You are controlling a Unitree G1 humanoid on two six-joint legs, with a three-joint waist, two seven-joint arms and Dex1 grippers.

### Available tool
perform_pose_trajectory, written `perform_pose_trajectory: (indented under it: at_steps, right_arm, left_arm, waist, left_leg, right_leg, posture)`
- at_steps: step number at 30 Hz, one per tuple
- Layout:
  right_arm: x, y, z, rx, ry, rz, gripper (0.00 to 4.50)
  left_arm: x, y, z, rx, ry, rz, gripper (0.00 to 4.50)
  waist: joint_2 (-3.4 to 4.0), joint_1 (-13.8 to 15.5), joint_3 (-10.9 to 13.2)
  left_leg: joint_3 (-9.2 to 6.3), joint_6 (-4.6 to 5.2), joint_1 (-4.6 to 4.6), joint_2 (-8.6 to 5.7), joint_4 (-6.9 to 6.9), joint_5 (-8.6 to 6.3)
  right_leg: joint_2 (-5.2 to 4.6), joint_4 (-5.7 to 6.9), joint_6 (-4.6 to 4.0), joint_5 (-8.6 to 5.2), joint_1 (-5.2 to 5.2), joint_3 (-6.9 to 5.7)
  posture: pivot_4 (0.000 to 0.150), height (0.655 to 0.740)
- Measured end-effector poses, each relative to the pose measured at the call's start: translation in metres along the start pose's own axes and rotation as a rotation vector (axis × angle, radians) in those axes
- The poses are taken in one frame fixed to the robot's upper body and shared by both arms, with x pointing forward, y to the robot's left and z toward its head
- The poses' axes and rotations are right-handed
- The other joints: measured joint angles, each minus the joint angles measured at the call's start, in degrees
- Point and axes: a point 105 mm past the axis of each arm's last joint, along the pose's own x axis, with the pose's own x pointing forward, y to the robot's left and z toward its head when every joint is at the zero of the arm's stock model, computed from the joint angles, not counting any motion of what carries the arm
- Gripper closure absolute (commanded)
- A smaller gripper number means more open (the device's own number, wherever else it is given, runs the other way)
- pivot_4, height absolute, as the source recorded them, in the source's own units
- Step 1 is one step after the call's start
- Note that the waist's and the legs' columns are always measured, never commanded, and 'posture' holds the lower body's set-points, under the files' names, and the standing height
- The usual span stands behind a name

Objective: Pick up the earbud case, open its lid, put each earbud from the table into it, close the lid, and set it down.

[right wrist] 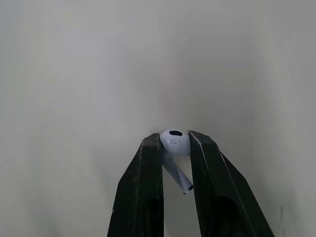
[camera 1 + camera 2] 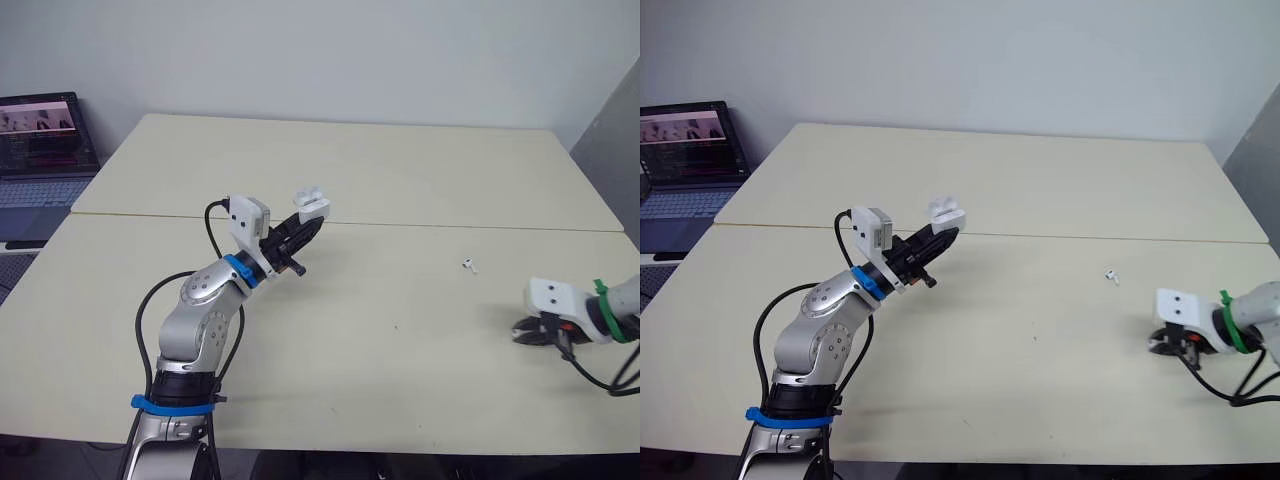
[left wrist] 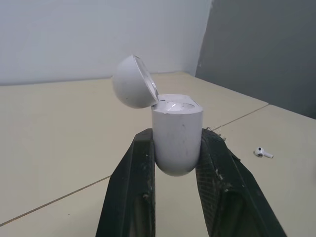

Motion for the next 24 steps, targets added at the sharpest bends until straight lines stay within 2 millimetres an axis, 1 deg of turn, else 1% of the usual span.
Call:
perform_pose_trajectory:
  at_steps: [4,6,10,12,15,24]
  right_arm:
    - [-0.013,-0.003,-0.034,0.008,0.107,-0.016,4.10]
    - [-0.018,-0.002,-0.045,0.012,0.145,-0.014,4.10]
    - [-0.020,0.000,-0.051,0.016,0.151,-0.010,4.10]
    - [-0.020,0.001,-0.053,0.024,0.152,-0.010,3.35]
    - [-0.022,0.001,-0.054,0.042,0.154,-0.017,2.44]
    - [-0.024,0.005,-0.061,0.051,0.187,-0.006,2.44]
  left_arm:
    - [0.002,-0.003,0.003,-0.014,-0.026,-0.003,3.77]
    - [0.002,-0.004,0.004,-0.016,-0.028,-0.004,3.77]
    - [0.002,-0.010,0.005,-0.012,-0.032,-0.019,3.77]
    - [0.002,-0.010,0.004,-0.015,-0.029,-0.020,3.77]
    - [0.002,-0.010,0.003,-0.019,-0.023,-0.021,3.77]
    - [0.002,-0.012,0.001,-0.025,-0.014,-0.026,3.77]
  waist:
    - [0.00,-0.4,0.0]
    - [0.00,-0.4,0.0]
    - [0.00,-0.3,0.0]
    - [0.00,-0.3,0.0]
    - [0.00,-0.2,0.0]
    - [0.00,-0.2,0.0]
  left_leg:
    - [0.01,0.00,0.04,-0.01,0.08,0.01]
    - [0.01,0.00,0.04,-0.01,0.07,0.01]
    - [-0.04,0.00,0.02,-0.01,0.06,0.01]
    - [-0.05,0.00,0.02,-0.02,0.06,0.01]
    - [-0.05,0.00,0.01,-0.02,0.06,0.01]
    - [-0.05,-0.01,0.02,-0.03,0.06,0.01]
  right_leg:
    - [0.00,0.00,0.06,0.04,0.08,0.04]
    - [0.00,0.00,0.07,0.04,0.08,0.05]
    - [0.00,0.00,0.07,0.04,0.09,0.03]
    - [0.00,0.00,0.07,0.04,0.09,0.03]
    - [0.00,0.00,0.07,0.04,0.09,0.03]
    - [-0.01,0.00,0.06,0.04,0.10,0.02]
  posture:
    - [0.150,0.7400]
    - [0.150,0.7400]
    - [0.150,0.7400]
    - [0.150,0.7400]
    - [0.150,0.7400]
    - [0.150,0.7400]
